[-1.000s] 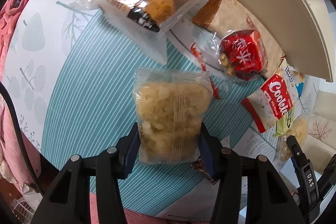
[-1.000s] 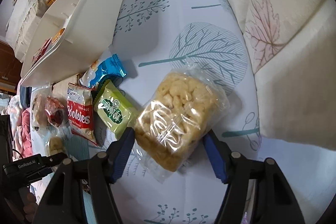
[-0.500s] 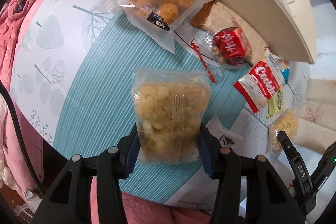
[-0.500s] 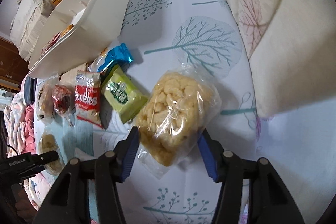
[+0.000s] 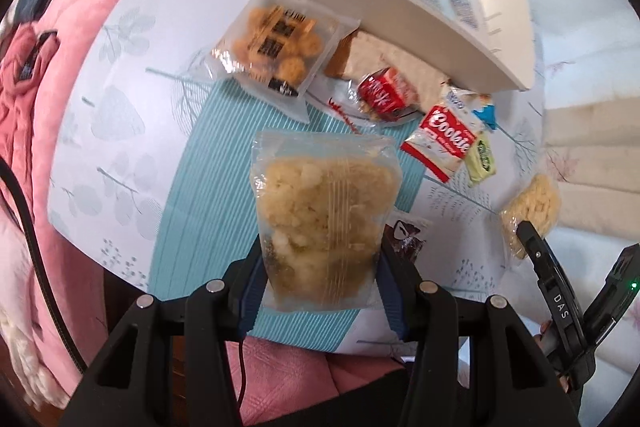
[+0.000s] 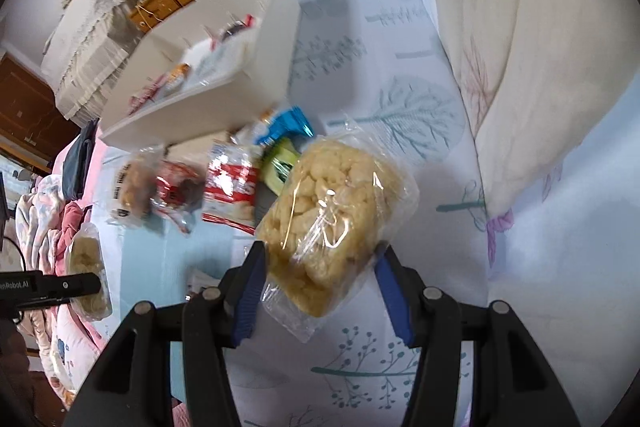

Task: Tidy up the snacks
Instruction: 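Carry the puffed-snack bag over the white tray with the left gripper and release it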

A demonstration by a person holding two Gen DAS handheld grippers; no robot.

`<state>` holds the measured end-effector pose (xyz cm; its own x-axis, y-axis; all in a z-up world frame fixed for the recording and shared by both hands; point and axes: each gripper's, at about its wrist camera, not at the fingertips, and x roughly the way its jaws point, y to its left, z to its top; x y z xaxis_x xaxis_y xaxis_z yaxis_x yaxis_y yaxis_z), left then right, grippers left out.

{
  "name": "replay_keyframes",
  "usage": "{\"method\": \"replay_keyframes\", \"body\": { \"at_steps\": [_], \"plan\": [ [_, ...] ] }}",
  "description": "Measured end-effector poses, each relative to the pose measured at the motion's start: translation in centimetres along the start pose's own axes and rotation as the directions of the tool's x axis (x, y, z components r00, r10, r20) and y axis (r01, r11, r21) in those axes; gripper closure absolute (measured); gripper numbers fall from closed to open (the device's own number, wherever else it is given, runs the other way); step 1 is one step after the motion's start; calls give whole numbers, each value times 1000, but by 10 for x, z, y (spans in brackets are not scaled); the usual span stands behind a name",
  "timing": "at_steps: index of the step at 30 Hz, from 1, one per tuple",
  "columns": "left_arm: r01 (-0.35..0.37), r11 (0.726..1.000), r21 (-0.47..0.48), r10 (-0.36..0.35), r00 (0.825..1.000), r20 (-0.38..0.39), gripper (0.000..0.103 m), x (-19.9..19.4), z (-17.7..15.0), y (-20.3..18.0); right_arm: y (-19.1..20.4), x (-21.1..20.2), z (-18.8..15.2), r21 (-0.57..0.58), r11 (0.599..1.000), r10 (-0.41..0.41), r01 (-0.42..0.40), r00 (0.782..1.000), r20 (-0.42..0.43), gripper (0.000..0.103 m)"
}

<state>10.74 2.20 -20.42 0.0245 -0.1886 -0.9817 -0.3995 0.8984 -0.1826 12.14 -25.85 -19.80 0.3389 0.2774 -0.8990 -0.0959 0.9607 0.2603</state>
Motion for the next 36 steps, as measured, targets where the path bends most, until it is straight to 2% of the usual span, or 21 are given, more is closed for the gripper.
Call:
{"method": "replay_keyframes", "body": {
  "at_steps": [8, 17, 28, 36],
  "plan": [
    [-7, 990, 138, 2, 999, 38, 54, -45, 18, -13, 40, -27, 9, -32, 999, 11, -9, 996, 88, 49],
    [-24, 960, 278, -4, 995, 100, 54, -91, 57, -13, 92, -40, 28, -49, 998, 38, -31, 987, 156, 49],
    [-30, 939, 343, -30, 985, 169, 54, -116, 118, -4, 145, -32, 62, -59, 997, 58, -47, 976, 208, 49],
    [1, 926, 378, -83, 976, 201, 54, -108, 165, -5, 165, -13, 88, -58, 997, 61, -49, 970, 237, 49]
  ]
}}
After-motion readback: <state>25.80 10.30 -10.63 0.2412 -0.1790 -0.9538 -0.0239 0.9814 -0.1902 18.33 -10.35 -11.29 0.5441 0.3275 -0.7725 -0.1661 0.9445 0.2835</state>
